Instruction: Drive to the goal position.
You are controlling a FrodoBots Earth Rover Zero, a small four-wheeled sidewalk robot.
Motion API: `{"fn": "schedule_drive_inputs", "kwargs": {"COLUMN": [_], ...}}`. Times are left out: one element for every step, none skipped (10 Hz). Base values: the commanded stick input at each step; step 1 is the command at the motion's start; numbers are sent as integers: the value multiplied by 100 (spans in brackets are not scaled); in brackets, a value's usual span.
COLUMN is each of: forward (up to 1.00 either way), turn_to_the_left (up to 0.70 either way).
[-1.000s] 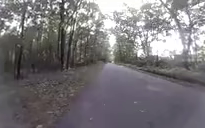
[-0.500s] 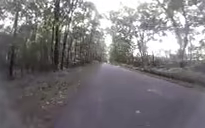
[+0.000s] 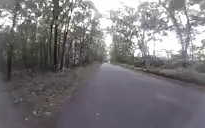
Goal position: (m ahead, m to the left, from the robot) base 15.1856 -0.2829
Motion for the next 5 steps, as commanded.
{"fn": "schedule_drive_inputs", "kwargs": {"forward": [70,70,70,70,70], "turn_to_the_left": [-1,-1,-1,-1,-1]}}
